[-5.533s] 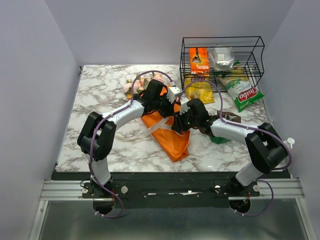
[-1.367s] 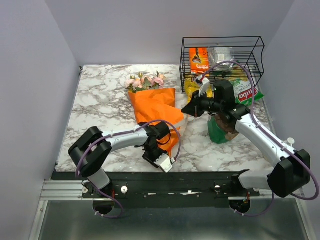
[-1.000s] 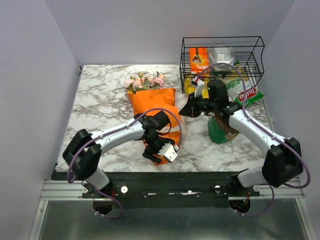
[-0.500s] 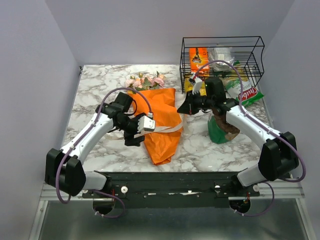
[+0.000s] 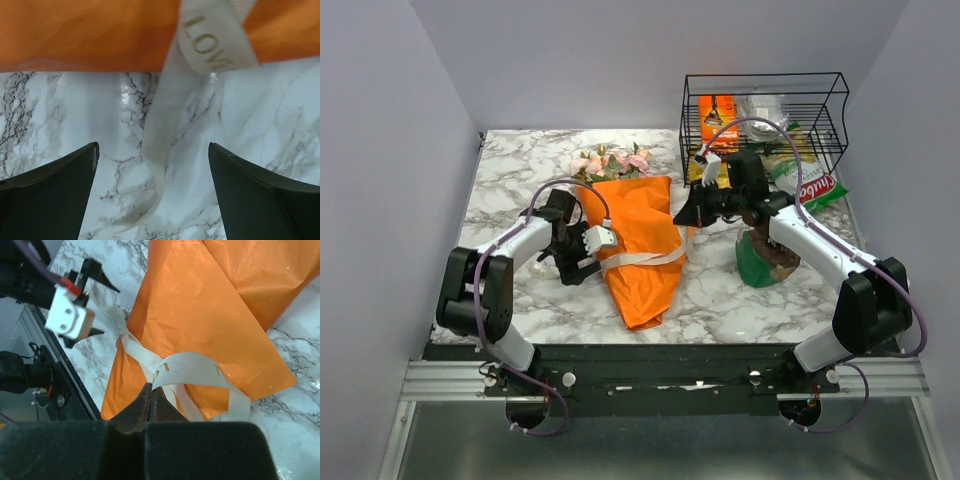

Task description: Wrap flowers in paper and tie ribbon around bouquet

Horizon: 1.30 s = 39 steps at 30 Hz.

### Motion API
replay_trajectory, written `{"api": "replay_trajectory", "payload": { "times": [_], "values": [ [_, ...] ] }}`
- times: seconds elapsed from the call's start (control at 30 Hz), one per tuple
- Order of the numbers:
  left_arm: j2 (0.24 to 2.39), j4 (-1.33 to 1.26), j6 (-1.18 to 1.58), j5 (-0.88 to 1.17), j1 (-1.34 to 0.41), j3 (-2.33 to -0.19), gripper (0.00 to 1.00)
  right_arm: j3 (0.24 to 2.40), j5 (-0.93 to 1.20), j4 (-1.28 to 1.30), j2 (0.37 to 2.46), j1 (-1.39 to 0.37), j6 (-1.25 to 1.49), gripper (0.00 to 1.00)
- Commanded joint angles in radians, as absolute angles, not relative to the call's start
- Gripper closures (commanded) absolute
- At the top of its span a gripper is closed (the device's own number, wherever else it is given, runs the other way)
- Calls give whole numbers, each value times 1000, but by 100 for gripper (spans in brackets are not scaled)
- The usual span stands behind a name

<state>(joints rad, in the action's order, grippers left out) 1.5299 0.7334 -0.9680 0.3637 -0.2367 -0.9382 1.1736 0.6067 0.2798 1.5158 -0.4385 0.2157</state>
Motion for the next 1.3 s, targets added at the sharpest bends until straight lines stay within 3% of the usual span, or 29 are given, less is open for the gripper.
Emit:
{"api": "replay_trajectory", "payload": {
  "times": [0.0,0.13,0.23,0.27,0.33,0.37,0.4,0.43,0.83,1.27],
  "values": [
    [1614,722,-955,337,-232,-954,1,1201,624,298,1529,-437,175,100],
    [1591,655,-1003,338,-241,-887,2,1218,626,298,1531,-437,153,100],
    [1660,641,-959,267,-249,-908,24,1233,617,310,1531,-436,140,100],
    [1684,638,-959,252,-249,-907,38,1233,614,310,1528,-436,140,99],
    [1687,617,-976,189,-247,-873,56,1241,611,310,1525,-433,143,100],
    [1677,601,-986,173,-244,-859,80,1244,612,311,1522,-431,149,100],
    [1671,598,-994,157,-229,-844,94,1246,609,313,1517,-430,152,100],
    [1663,592,-986,150,-215,-844,100,1249,598,311,1514,-426,156,100],
    [1595,518,-818,156,21,-992,100,1134,441,344,1431,-391,107,100],
    [1520,419,-903,143,250,-980,100,948,212,391,1238,-289,152,100]
  ]
}}
